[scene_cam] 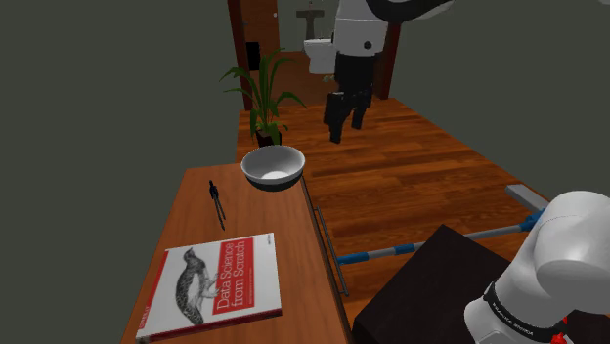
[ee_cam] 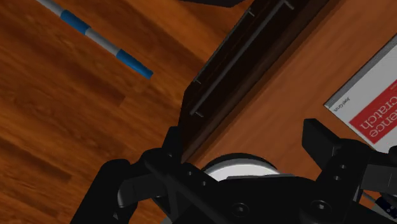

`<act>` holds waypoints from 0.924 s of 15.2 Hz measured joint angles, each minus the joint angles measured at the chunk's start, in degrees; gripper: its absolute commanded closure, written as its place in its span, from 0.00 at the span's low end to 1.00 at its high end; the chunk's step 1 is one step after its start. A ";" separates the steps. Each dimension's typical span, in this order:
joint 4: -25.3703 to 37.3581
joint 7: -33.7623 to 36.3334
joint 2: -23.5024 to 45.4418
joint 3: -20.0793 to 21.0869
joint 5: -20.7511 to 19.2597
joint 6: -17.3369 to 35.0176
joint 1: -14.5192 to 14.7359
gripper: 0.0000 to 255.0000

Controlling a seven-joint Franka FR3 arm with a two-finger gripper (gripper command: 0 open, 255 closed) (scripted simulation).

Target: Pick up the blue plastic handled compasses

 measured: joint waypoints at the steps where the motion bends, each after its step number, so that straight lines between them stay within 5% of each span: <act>1: 1.38 0.31 2.00 0.78 -0.29 0.56 0.26 0.00; 14: 27.95 7.08 29.97 10.21 -9.64 -0.63 6.33 0.00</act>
